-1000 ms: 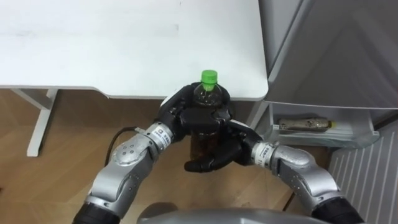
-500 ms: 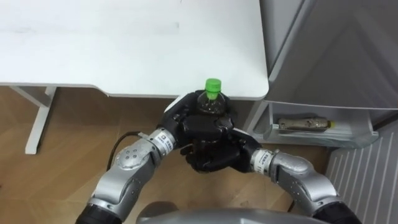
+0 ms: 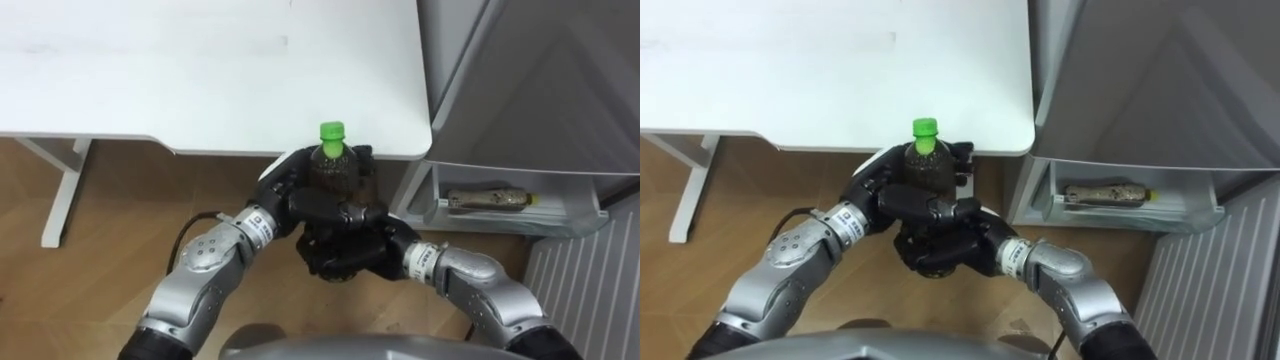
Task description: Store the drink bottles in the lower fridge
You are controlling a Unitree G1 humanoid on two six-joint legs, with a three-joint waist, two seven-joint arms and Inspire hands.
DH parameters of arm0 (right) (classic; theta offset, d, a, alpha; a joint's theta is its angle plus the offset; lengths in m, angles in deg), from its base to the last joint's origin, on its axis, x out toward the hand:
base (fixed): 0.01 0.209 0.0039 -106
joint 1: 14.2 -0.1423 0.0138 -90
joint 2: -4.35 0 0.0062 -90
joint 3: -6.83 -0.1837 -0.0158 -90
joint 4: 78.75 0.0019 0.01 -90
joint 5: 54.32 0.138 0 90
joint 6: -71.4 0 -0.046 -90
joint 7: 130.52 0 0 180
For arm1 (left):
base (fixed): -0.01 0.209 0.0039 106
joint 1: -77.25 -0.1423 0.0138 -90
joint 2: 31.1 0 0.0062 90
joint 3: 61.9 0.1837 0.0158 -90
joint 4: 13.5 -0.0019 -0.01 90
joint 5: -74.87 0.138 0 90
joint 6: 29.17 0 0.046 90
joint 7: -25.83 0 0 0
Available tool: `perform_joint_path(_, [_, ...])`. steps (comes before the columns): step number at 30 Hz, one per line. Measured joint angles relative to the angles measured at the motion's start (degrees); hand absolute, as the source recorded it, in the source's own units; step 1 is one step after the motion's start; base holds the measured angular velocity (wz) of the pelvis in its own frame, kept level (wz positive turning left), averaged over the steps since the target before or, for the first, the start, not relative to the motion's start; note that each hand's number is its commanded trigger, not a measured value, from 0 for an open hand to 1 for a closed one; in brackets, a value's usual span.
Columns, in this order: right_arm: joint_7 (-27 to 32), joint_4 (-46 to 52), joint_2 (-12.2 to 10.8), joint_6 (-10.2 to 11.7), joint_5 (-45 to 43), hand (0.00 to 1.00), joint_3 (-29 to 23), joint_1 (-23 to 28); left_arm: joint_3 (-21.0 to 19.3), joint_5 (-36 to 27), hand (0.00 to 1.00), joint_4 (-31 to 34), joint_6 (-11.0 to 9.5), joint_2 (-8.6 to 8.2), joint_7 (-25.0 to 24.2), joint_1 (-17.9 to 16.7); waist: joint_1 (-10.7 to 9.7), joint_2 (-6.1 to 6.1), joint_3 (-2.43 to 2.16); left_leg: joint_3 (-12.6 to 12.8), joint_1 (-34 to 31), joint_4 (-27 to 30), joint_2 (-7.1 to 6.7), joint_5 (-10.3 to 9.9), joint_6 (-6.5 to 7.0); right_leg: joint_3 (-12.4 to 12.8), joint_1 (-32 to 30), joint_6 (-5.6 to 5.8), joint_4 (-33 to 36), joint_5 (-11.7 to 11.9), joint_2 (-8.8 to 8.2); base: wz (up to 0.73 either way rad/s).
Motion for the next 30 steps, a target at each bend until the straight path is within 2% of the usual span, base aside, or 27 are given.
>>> perform_joint_path(6, [-0.48, 0.25, 0.29, 0.07, 1.59, 1.00, -0.18, -0.01, -0.43, -0.01, 0.00, 0.75, 0.00, 0.04, 0.10, 0.00, -0.11, 0.10, -0.07, -0.02, -0.29, 0.19, 0.00, 0.00, 0.00, -0.12, -0.01, -0.01, 0.03, 0.01, 0.00, 0.00])
perform_joint_path(9, [-0.88, 0.85, 0.60, 0.17, 2.75, 1.00, -0.17, -0.06, -0.36, 0.00, 0.00, 2.52, 0.11, 0.73, 0.61, -0.01, -0.17, 0.15, -0.10, -0.09, -0.01, 0.23, 0.00, 0.00, 0.00, -0.22, 0.45, -0.02, -0.07, 0.02, -0.01, 0.00])
perform_joint_path(12, [-1.14, 0.79, 1.33, 0.17, 3.90, 1.00, 0.50, -0.08, 0.15, 0.02, 0.00, 3.86, 0.51, 2.28, 0.94, -0.03, -0.19, 0.19, -0.10, -0.10, -0.01, 0.24, 0.00, 0.01, 0.00, -0.22, 0.47, -0.04, -0.15, 0.02, -0.01, 0.00])
perform_joint_path(14, [-1.18, 0.79, 1.89, 0.16, 3.64, 1.00, 0.54, -0.01, 0.14, 1.03, 0.00, 6.53, 2.46, 4.03, 0.98, -0.03, -0.23, 0.29, -0.06, -0.11, -0.25, 0.30, 0.01, 0.01, 0.00, -0.25, 0.29, -0.07, -0.15, 0.04, 0.00, 0.00])
perform_joint_path(16, [-1.18, 0.78, 2.38, 0.16, 3.66, 1.00, 0.52, 0.26, 0.09, 2.45, 0.00, 8.29, 3.55, 5.03, 0.97, -0.03, -0.14, 0.41, -0.03, -0.11, -0.42, 0.38, 0.03, 0.01, 0.00, -0.26, 0.13, -0.09, -0.14, 0.07, 0.01, 0.00])
perform_joint_path(19, [-1.17, 0.79, 3.38, 0.16, 3.66, 1.00, 0.47, 1.09, -1.35, 4.54, 0.00, 13.26, 3.83, 7.10, 1.10, -0.03, 0.09, 0.60, -0.04, -0.24, -1.41, 1.15, 0.07, -0.01, 0.01, -0.30, -0.56, -0.20, -0.09, 0.14, 0.01, 0.01])
perform_joint_path(21, [-1.17, 0.82, 3.99, 0.15, 3.56, 1.00, 0.47, 1.34, -5.45, 4.41, 0.00, 20.31, 2.43, 6.38, 3.01, 0.16, 0.00, 0.68, -0.04, -0.42, -1.53, 1.39, 0.06, -0.03, 0.03, -0.46, -0.47, -0.18, -0.13, 0.22, 0.01, 0.04])
perform_joint_path(23, [-1.15, 1.63, 5.01, 0.15, 2.57, 1.00, 0.00, 1.52, -10.70, 1.53, 0.00, 27.21, -4.17, 4.77, 5.55, 2.38, 0.16, 1.19, 0.06, -0.52, -0.62, 1.25, 0.00, -0.09, 0.13, -0.51, 0.51, -0.11, -0.21, 0.27, 0.00, 0.02])
perform_joint_path(24, [-1.15, 2.47, 5.13, 0.15, 1.77, 1.00, -0.55, 1.94, -11.81, 0.87, 0.00, 28.34, -5.70, 4.46, 5.99, 2.74, 0.29, 1.52, 0.08, -0.50, -0.27, 1.08, -0.01, -0.11, 0.13, -0.49, 0.77, -0.10, -0.21, 0.27, -0.01, -0.04])
perform_joint_path(25, [-1.18, 3.60, 5.22, 0.45, 1.20, 1.00, -1.69, 2.93, -13.63, 0.56, 0.00, 29.59, -8.35, 4.24, 6.78, 3.09, 0.68, 2.21, 0.16, -0.28, 0.71, 0.54, -0.02, -0.11, 0.13, -0.32, 1.29, -0.08, -0.22, 0.26, -0.01, -0.09])
perform_joint_path(26, [-1.17, 3.80, 5.24, 0.65, 1.14, 1.00, -2.21, 3.47, -14.22, 0.52, 0.00, 29.98, -9.15, 4.25, 7.31, 2.92, 1.10, 2.56, 0.07, -0.04, 1.30, 0.07, -0.01, -0.10, 0.13, -0.23, 1.33, -0.04, -0.22, 0.24, -0.01, -0.12])
perform_joint_path(28, [-1.12, 3.89, 5.23, 0.69, 1.10, 1.00, -4.05, 4.94, -15.94, 0.57, 0.00, 30.54, -10.07, 3.55, 9.48, 1.30, 1.94, 3.64, -0.66, 0.15, 2.32, -0.82, -0.01, 0.02, -0.01, -0.14, 1.66, 0.08, -0.18, 0.15, 0.00, -0.08])
perform_joint_path(30, [-1.10, 3.90, 5.13, 0.69, 1.10, 1.00, -5.14, 5.60, -16.68, 0.62, 0.00, 30.47, -10.07, 2.79, 11.40, 0.65, 3.06, 3.75, -0.72, 0.13, 2.67, -1.15, -0.01, 0.22, -0.11, -0.21, 1.91, 0.08, -0.21, 0.11, 0.02, 0.00])
